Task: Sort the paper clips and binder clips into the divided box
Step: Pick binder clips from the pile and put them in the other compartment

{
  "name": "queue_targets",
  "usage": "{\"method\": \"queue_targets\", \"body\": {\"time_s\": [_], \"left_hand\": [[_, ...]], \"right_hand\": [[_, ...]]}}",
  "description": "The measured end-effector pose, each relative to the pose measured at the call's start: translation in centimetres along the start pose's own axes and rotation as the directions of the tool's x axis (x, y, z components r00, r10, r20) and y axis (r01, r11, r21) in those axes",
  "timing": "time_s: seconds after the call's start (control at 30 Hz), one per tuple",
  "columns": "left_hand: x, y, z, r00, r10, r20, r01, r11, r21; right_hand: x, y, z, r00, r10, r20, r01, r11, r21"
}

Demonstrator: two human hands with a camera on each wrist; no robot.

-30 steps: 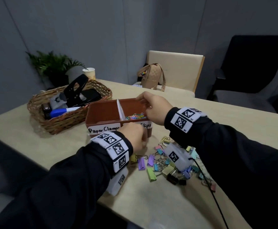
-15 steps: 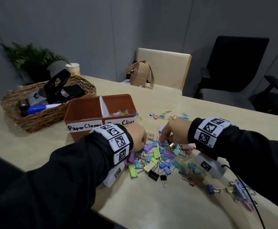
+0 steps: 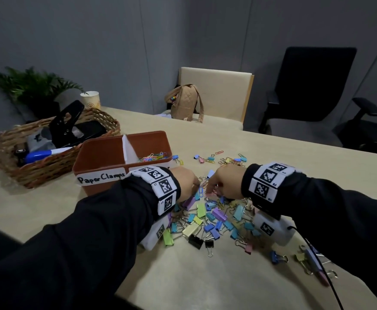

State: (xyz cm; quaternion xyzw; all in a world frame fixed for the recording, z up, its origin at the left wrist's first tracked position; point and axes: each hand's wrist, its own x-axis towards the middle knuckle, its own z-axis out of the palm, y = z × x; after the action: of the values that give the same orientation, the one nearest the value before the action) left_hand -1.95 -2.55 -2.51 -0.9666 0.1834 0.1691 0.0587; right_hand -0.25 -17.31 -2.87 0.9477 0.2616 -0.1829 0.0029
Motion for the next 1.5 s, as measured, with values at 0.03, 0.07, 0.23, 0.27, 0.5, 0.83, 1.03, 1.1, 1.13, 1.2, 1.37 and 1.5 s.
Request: {"method": "queue_targets", "body": {"time_s": [0.03,0.07,0.23,0.27,0.5,0.83,1.03,1.1,1.13,1.2,1.37,1.5], "left_hand": [[0.2,-0.1,0.1,1.0,-0.002,-0.011,0.002,1.0,-0.013],[0.4,-0.1,0.2,1.0,0.001,-0.023,-0.001,1.0,-0.031],[1.6,0.4,-0.3,0.998,0.036,-0.048,-0.035,0.999,0.009],[1.8,0.7,-0.4,0.999,0.027,-0.044,-0.026,0.999,0.03],[2.8,2.4,-1.8,0.997,0.075,-0.013,-0.075,0.996,0.041],[4.1,2.2,-0.8,0.996,0.093,-0.017,-0.092,0.996,0.015],[4.3,2.0,-0.4,0.998,0.06,-0.005,-0.059,0.997,0.043],[4.4,1.9,-0.2,0.998,0.063,0.009,-0.063,0.998,0.03],[4.4,1.8,-0.1,0.998,0.06,0.007,-0.06,0.998,0.015],[4.6,1.6,0.0,0.998,0.066,-0.004,-0.066,0.998,-0.01],[4.4,1.4,0.2,0.996,0.087,0.008,-0.087,0.996,-0.028],[4.4,1.7,0.4,0.994,0.104,0.037,-0.103,0.994,-0.025]], "right_hand": [[-0.1,0.1,0.0,1.0,0.002,-0.017,-0.002,1.0,0.011],[-0.1,0.3,-0.1,0.999,0.013,-0.04,-0.012,1.0,0.019],[0.2,1.5,0.1,0.991,0.115,-0.062,-0.115,0.993,0.012],[0.2,1.6,0.2,0.989,0.133,-0.071,-0.131,0.991,0.019],[0.4,1.9,0.4,0.983,0.177,-0.05,-0.18,0.983,-0.049],[1.2,1.1,0.6,0.978,0.2,-0.066,-0.193,0.976,0.102],[1.0,0.6,0.6,0.978,0.209,-0.031,-0.207,0.977,0.059],[0.6,1.0,0.4,0.973,0.23,-0.031,-0.221,0.959,0.179],[0.3,1.3,0.2,0.972,0.232,-0.033,-0.218,0.949,0.229],[-0.3,1.9,0.0,0.97,0.24,-0.044,-0.215,0.926,0.312],[-1.7,3.0,-0.6,0.964,0.267,0.014,-0.232,0.807,0.543],[-2.1,3.5,-0.3,0.968,0.252,0.009,-0.213,0.797,0.565]]}}
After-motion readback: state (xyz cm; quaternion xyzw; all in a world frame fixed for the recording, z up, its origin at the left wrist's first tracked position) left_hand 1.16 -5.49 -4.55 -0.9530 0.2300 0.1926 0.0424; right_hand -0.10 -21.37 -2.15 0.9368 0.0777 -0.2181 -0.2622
